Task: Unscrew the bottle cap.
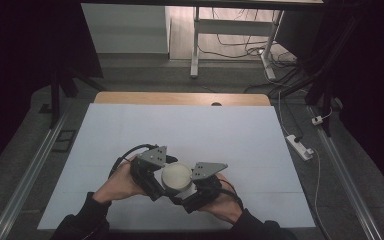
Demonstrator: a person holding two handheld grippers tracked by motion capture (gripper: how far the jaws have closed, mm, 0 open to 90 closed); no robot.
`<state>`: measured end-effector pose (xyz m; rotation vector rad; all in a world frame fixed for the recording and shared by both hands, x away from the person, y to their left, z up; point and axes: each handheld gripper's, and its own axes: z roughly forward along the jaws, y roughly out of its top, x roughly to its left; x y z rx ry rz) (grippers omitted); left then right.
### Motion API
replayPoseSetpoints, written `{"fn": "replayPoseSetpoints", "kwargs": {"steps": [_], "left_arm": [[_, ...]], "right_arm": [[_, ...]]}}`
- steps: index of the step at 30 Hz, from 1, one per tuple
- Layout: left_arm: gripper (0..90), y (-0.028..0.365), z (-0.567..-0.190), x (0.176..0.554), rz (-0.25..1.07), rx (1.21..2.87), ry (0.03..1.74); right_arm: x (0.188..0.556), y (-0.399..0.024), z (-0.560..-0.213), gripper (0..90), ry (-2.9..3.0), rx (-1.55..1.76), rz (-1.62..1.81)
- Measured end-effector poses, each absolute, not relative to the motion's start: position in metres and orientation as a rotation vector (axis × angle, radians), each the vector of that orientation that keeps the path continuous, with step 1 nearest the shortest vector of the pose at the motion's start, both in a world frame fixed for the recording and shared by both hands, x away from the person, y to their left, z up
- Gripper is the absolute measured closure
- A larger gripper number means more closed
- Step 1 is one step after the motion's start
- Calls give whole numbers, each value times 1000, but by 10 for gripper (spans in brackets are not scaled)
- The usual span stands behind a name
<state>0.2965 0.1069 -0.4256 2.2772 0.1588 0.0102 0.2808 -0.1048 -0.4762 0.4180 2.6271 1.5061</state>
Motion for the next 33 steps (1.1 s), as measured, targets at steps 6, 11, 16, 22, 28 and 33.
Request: {"fn": "replayPoseSetpoints", "kwargs": {"steps": [6,11,16,22,28,33], "left_arm": [[62,107,-429,296,-47,2249,88],[72,103,-431,298,-41,2241,175],[72,94,-430,296,1,2256,305],[74,87,-429,293,62,2225,445],[59,85,-427,293,93,2219,434],[17,96,-421,293,72,2221,329]], "right_arm": [[276,-103,-476,64,2643,336,1526],[278,-104,-475,64,2630,370,1510],[279,-103,-478,64,2613,421,1471],[283,-106,-477,64,2577,488,1454],[285,-109,-477,64,2558,529,1455],[284,-110,-475,64,2565,500,1491]]}}
